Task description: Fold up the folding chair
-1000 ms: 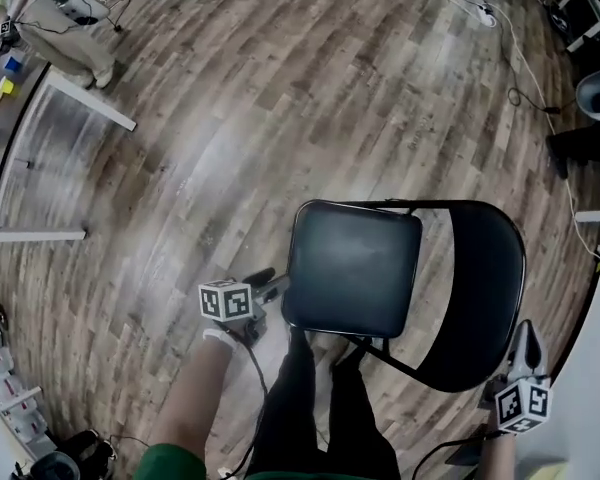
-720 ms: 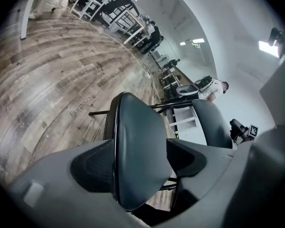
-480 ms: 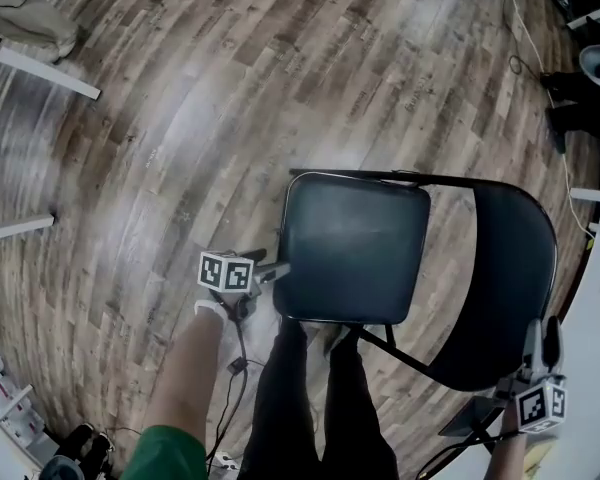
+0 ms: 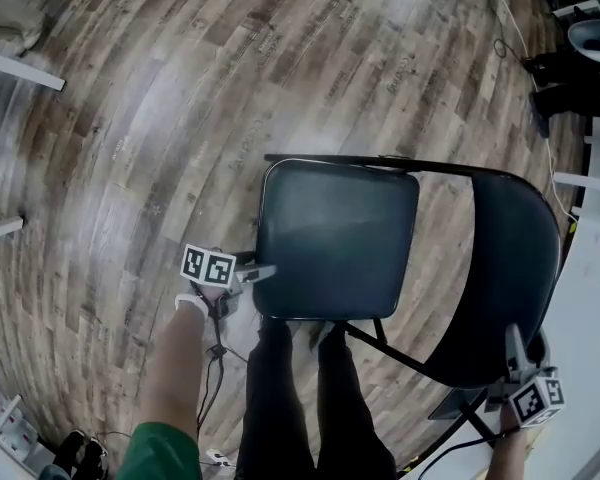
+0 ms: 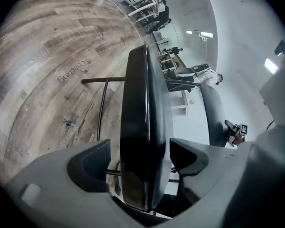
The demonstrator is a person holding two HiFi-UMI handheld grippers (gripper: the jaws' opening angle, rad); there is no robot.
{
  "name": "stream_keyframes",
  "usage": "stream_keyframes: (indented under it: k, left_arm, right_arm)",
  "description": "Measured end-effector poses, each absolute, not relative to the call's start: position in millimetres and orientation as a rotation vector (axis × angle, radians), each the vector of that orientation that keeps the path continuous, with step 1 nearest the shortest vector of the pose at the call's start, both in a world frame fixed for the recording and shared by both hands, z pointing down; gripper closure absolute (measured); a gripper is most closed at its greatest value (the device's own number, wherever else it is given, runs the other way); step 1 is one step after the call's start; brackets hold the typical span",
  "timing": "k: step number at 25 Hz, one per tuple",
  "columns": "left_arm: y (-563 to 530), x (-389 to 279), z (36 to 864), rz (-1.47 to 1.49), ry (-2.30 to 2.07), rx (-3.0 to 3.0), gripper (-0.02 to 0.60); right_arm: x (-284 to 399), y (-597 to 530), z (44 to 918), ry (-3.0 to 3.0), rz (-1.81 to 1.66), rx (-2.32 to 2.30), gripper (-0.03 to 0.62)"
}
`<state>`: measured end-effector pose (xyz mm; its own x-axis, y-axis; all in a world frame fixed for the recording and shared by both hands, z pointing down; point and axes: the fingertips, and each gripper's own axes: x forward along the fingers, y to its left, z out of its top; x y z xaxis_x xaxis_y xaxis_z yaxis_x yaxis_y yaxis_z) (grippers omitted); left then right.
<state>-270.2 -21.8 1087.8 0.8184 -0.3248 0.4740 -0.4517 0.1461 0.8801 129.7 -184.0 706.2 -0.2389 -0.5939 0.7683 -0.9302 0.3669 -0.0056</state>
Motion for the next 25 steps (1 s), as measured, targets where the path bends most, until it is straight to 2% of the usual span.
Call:
stream_keyframes:
  k: [7,13,17,25]
  left_arm:
    - [-26.2,-255.0,1093.3,0.063,-0.579,1.472,0.206]
    - [-28.3,-254.2,1090.1,0.027,-0.624,1.416,0.210]
    - [-26.8,-256.0,1090.4,0.038,-0.665,1.399,0.225]
    - [-29.5,-246.4,1073.3,0.104,-0.757,1.412,0.218]
  right_arm:
    - [132.0,-181.7,714.0,-1.933,0.656,1.240,0.312]
    - [135.5,-180.6,710.8,-1.945,0.759,1.270,0.395]
    - [135.4,-180.1,710.3,-1.951,0.781,1.268,0.408]
    - [136.4,-179.4,699.2,-1.994,0.870,1.287,0.439]
